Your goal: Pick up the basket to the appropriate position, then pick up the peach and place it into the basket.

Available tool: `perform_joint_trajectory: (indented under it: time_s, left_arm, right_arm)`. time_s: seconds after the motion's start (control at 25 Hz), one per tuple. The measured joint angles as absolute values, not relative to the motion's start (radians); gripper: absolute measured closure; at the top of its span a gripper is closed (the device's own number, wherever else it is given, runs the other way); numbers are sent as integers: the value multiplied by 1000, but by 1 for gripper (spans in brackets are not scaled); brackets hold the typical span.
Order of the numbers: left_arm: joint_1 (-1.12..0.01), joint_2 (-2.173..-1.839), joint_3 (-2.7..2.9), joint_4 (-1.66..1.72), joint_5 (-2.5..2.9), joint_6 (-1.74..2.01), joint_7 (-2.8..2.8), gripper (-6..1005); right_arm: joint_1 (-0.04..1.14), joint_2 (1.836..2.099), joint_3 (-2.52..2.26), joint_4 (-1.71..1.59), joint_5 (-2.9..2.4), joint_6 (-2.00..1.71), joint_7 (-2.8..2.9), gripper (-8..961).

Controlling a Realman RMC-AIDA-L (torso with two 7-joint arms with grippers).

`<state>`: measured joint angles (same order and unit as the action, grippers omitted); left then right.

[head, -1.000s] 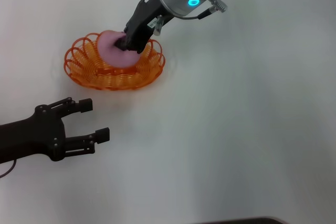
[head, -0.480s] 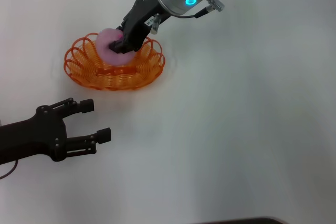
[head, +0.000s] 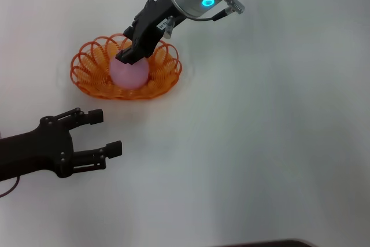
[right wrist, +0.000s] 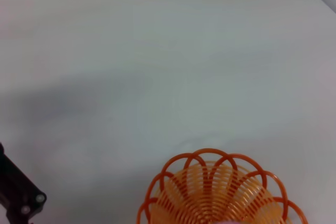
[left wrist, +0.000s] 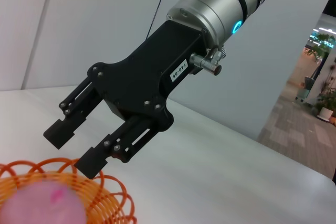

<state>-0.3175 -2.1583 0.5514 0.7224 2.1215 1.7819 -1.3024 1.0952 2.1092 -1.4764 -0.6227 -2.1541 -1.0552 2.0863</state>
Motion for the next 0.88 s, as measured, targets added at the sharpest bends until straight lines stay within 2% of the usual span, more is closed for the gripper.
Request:
perform_joint_trajectory:
  time_s: [0.28,0.48,0.6,0.72,0.76,0.88]
  left_arm:
    - [-318,-2158,552,721,2121,1780,-1302,91]
    - [-316,-2156,542,721,2117,1781,-1302,91]
    - [-316,-2155,534,721,2114,1784,-1302,91]
    - [-317,-2154,530,722,2113,1785,-1302,91]
    - [-317,-2154,530,722,2113,1785,-1302,91]
    - [-318,-2154,527,723,2113,1782,-1302,91]
  right_arm:
    - [1092,2109,-1477,-629,-2138,-1057,2079,404]
    - [1053,2098,-1471,-673,-2057,-1083,2036,405]
    - [994,2097,-1468,-751,-2052,-1097,2034,405]
    - [893,2097,-1467,-861,-2030,-1106,2021,404]
    - [821,2093,-1463,-919,-1983,-1110,1990,404]
    - [751,2089,-1441,-970,-1930,-1130,1947,404]
